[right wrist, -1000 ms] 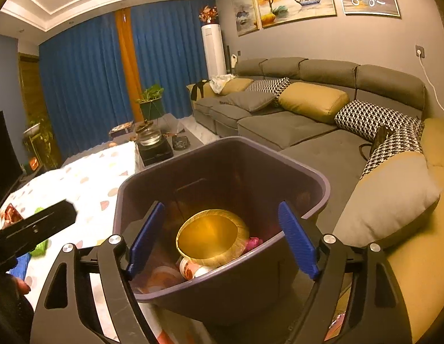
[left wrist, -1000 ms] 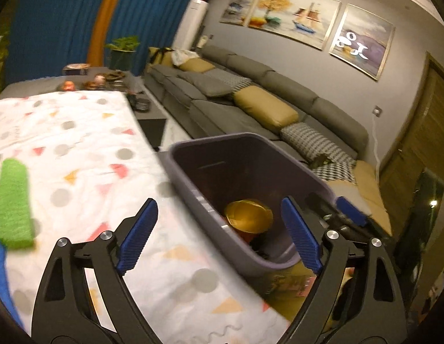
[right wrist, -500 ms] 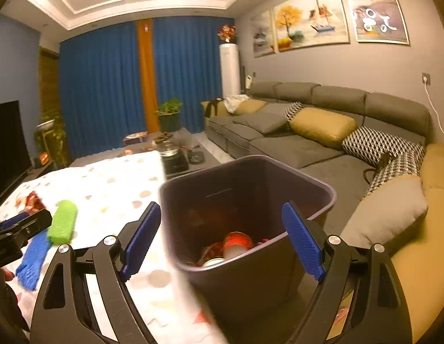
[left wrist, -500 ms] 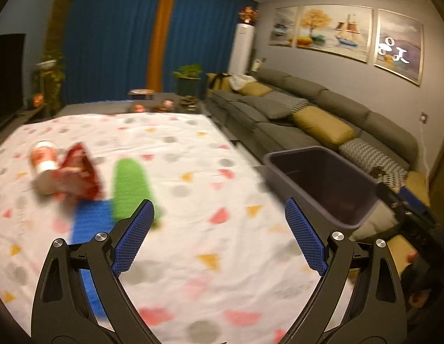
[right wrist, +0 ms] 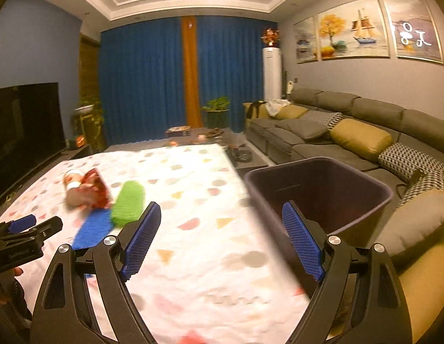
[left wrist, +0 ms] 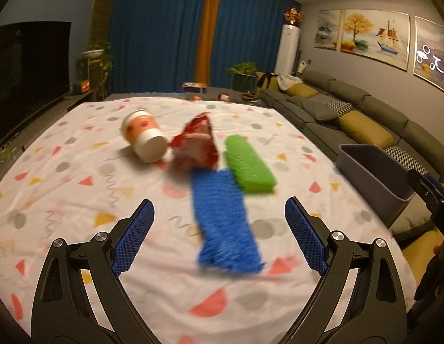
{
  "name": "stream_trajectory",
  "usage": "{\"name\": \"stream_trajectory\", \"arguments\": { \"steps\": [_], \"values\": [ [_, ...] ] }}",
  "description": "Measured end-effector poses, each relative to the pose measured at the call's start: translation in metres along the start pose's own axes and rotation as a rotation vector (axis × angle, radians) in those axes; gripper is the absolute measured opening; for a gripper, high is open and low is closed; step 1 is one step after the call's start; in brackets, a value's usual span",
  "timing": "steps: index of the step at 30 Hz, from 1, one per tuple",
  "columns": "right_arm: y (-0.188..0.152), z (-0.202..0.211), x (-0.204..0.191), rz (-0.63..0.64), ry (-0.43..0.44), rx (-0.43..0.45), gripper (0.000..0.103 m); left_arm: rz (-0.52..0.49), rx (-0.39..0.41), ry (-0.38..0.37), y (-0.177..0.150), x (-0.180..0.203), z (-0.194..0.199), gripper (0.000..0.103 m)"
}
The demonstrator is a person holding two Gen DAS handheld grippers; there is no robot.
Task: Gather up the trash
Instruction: 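Move both open tools back over the trash pile, then grasp the blue mesh sleeve with the left gripper and lift it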
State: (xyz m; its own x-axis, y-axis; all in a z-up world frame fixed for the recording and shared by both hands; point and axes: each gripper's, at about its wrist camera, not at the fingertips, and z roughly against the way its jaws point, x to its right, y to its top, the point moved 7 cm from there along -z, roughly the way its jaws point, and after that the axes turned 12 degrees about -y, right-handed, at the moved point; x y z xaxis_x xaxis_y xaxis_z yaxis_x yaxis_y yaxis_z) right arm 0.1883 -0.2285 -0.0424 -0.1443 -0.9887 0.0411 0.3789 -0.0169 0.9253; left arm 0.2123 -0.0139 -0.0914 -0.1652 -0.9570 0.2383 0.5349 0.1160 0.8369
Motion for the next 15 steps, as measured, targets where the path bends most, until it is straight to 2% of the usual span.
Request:
{"name": "stream_trajectory", "arguments": {
  "steps": [3, 7, 13, 15],
  "values": [
    [0.000, 0.003, -0.016, 0.013, 0.023, 0.000, 0.084, 0.012, -0.004, 0.004, -0.003, -0.010, 0.007, 0.091],
    [-0.001, 0.007, -0.029, 0.026, 0.037, -0.004, 0.084, 0.024, -0.036, -0.022, -0.007, -0.009, -0.003, 0.090],
    [-0.005, 0.008, -0.031, 0.036, 0.035, -0.013, 0.084, 0.054, -0.124, -0.054, -0.013, -0.009, -0.039, 0.083],
    [-0.005, 0.006, -0.032, 0.036, 0.035, -0.017, 0.084, 0.066, -0.148, -0.053, -0.015, -0.011, -0.048, 0.077]
  ]
}}
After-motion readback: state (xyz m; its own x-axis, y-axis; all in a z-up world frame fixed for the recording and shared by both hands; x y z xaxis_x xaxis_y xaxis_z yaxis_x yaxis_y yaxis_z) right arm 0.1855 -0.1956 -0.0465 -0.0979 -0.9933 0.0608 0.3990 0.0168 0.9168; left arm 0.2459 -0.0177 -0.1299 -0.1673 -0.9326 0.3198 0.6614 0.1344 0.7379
